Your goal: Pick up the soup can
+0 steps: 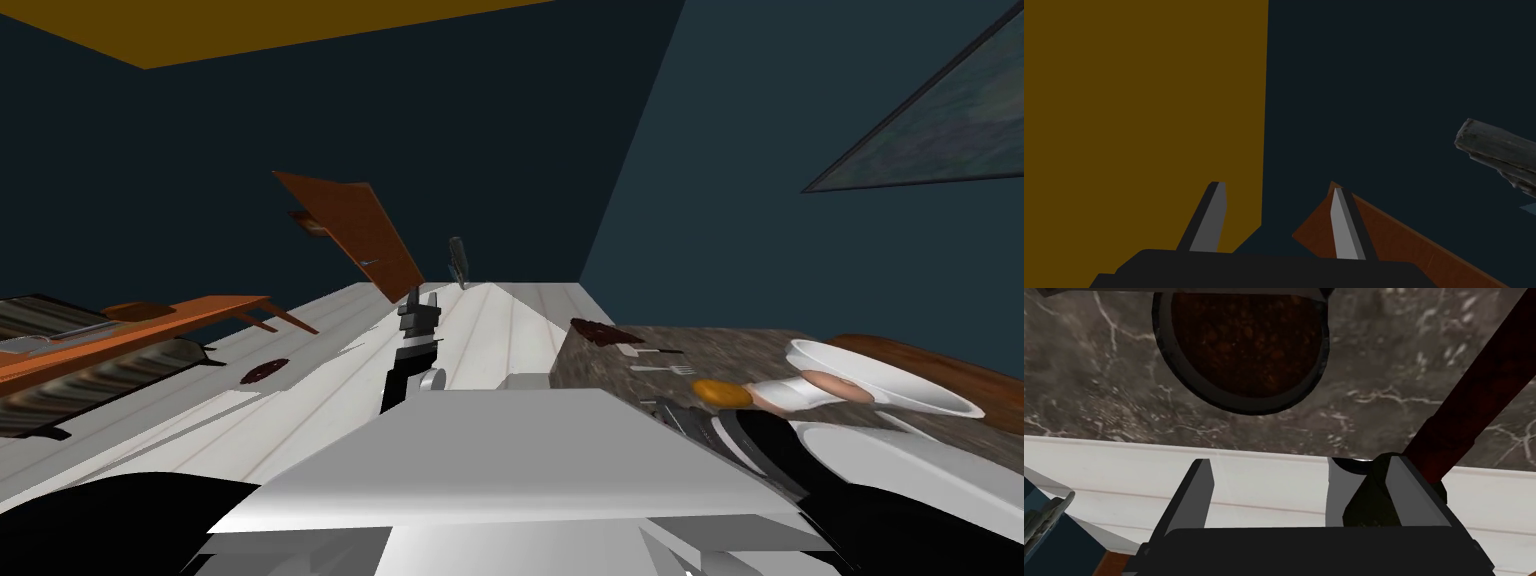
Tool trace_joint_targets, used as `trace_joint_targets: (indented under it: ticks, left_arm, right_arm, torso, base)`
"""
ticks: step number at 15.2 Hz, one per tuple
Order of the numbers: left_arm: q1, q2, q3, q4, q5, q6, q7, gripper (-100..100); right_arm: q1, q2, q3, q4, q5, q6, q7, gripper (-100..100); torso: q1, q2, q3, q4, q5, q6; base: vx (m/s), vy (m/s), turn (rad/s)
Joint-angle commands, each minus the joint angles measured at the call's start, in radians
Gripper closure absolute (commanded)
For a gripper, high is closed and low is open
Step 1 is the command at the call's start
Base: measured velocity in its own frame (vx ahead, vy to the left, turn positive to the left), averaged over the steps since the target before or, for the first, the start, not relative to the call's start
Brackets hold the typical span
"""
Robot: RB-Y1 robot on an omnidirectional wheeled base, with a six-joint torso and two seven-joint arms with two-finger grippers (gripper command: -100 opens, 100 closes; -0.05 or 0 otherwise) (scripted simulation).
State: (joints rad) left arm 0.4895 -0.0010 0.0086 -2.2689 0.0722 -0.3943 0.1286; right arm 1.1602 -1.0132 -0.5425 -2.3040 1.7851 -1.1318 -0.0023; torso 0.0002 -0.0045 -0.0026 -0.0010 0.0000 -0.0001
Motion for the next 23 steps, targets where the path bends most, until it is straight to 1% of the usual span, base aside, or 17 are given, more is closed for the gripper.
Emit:
trace_joint_targets:
  ticks: [1, 2, 3, 4, 5, 7, 8, 11, 12, 13, 16, 17, 18, 19, 23]
  left_arm:
    - [0.000, 0.000, 0.000, 0.000, 0.000, 0.000, 0.000, 0]
    - [0.000, 0.000, 0.000, 0.000, 0.000, 0.000, 0.000, 0]
    - [0.000, 0.000, 0.000, 0.000, 0.000, 0.000, 0.000, 0]
    - [0.000, 0.000, 0.000, 0.000, 0.000, 0.000, 0.000, 0]
    - [0.000, 0.000, 0.000, 0.000, 0.000, 0.000, 0.000, 0]
    - [0.000, 0.000, 0.000, 0.000, 0.000, 0.000, 0.000, 0]
    - [0.000, 0.000, 0.000, 0.000, 0.000, 0.000, 0.000, 0]
    - [0.000, 0.000, 0.000, 0.000, 0.000, 0.000, 0.000, 0]
    - [0.000, 0.000, 0.000, 0.000, 0.000, 0.000, 0.000, 0]
    - [0.000, 0.000, 0.000, 0.000, 0.000, 0.000, 0.000, 0]
    - [0.000, 0.000, 0.000, 0.000, 0.000, 0.000, 0.000, 0]
    - [0.000, 0.000, 0.000, 0.000, 0.000, 0.000, 0.000, 0]
    - [0.000, 0.000, 0.000, 0.000, 0.000, 0.000, 0.000, 0]
    - [0.000, 0.000, 0.000, 0.000, 0.000, 0.000, 0.000, 0]
    - [0.000, 0.000, 0.000, 0.000, 0.000, 0.000, 0.000, 0]
  right_arm:
    - [0.014, -0.015, -0.018, 0.004, 0.039, -0.015, 0.006, -100]
    - [0.029, -0.029, -0.032, 0.004, 0.069, -0.029, 0.008, -100]
    - [0.029, -0.029, -0.032, 0.004, 0.080, -0.029, 0.008, -100]
    - [0.043, -0.042, -0.044, 0.005, 0.110, -0.042, 0.011, -100]
    - [0.043, -0.042, -0.044, 0.005, 0.117, -0.042, 0.011, -100]
    - [0.065, -0.063, -0.063, 0.006, 0.172, -0.062, 0.014, -100]
    - [0.065, -0.063, -0.063, 0.006, 0.177, -0.062, 0.014, -100]
    - [0.084, -0.080, -0.080, 0.007, 0.227, -0.080, 0.017, -100]
    - [0.077, -0.075, -0.076, 0.008, 0.208, -0.074, 0.017, -100]
    - [0.067, -0.066, -0.041, 0.042, 0.230, -0.049, 0.030, -100]
    - [0.056, -0.057, -0.006, 0.075, 0.248, -0.023, 0.042, -100]
    - [0.050, -0.052, 0.012, 0.092, 0.257, -0.010, 0.048, -100]
    - [0.060, -0.054, -0.012, 0.073, 0.250, -0.023, 0.044, -100]
    - [0.060, -0.052, -0.009, 0.077, 0.252, -0.018, 0.048, 100]
    - [0.060, -0.052, -0.009, 0.077, 0.252, -0.018, 0.048, 100]
  torso:
    - [0.000, 0.000, 0.000, 0.000, 0.000, 0.000]
    - [0.000, 0.000, 0.000, 0.000, 0.000, 0.000]
    - [0.000, 0.000, 0.000, 0.000, 0.000, 0.000]
    - [0.000, 0.000, 0.000, 0.000, 0.000, 0.000]
    - [0.000, 0.000, 0.000, 0.000, 0.000, 0.000]
    - [0.000, 0.000, 0.000, 0.000, 0.000, 0.000]
    - [0.000, 0.000, 0.000, 0.000, 0.000, 0.000]
    - [0.000, 0.001, 0.001, 0.000, 0.000, 0.000]
    - [0.000, 0.002, 0.001, 0.000, 0.000, 0.000]
    - [0.000, 0.002, 0.001, 0.000, 0.000, 0.000]
    - [0.001, 0.005, 0.003, 0.001, 0.000, 0.000]
    - [0.000, 0.005, 0.003, 0.001, -0.003, 0.000]
    - [-0.002, 0.006, 0.003, 0.001, -0.007, 0.001]
    - [-0.005, 0.006, 0.003, 0.001, -0.009, 0.001]
    - [-0.008, 0.005, 0.003, 0.001, -0.010, 0.001]
  base:
    - [0.068, -0.003, 0.013]
    - [0.063, -0.006, 0.011]
    - [0.054, -0.005, 0.010]
    - [0.054, -0.002, 0.010]
    - [0.048, -0.001, 0.008]
    - [0.052, 0.001, 0.009]
    - [0.049, 0.000, 0.007]
    - [0.036, -0.001, 0.004]
    - [0.018, 0.001, 0.001]
    - [0.000, 0.009, 0.085]
    - [-0.014, 0.018, 0.090]
    - [-0.013, 0.011, 0.068]
    - [-0.007, 0.008, 0.026]
    - [-0.002, 0.006, -0.001]
    - [-0.001, 0.001, -0.003]
